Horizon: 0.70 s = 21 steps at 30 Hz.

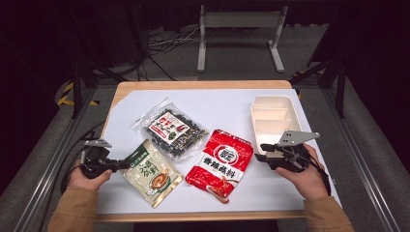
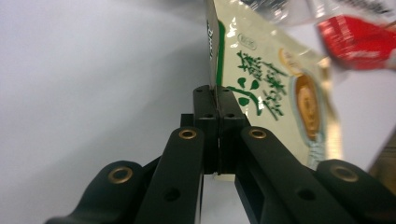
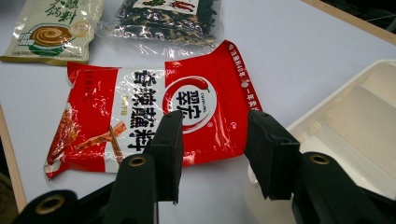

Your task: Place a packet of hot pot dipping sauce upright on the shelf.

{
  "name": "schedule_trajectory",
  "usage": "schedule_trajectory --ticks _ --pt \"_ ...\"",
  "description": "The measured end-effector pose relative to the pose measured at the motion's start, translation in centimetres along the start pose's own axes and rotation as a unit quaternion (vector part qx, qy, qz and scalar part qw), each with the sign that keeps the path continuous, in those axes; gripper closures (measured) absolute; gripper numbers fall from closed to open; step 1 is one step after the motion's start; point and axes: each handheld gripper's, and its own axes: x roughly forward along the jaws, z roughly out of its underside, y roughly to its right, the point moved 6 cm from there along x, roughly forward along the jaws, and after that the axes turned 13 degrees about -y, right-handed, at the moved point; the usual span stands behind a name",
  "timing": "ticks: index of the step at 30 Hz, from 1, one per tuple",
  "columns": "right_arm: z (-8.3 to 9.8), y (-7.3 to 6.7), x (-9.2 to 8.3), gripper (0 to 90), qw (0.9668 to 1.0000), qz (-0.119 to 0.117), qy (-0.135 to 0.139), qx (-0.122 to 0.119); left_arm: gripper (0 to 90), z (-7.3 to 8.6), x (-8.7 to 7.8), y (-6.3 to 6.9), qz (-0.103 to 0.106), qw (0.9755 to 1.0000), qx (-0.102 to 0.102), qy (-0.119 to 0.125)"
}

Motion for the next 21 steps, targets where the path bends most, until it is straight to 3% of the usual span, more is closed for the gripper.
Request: schedule_trajectory --ticks 6,12,21 --pt "-0.1 0.0 -0.1 56.5 1.0000 0.000 0.001 0.001 90.0 -0.4 -1.7 1.7 0.009 0.9996 0.026 0.009" --pt "0.0 -0.1 -0.2 59.4 0.9999 -0.005 -0.008 0.005 90.0 -0.7 -2.9 3.1 0.006 0.9989 0.046 0.013" --pt "-0.1 -0.4 -0.4 63.6 0.9998 -0.013 -0.011 0.002 90.0 -1.4 -4.5 5.7 0.005 0.9959 0.086 0.029"
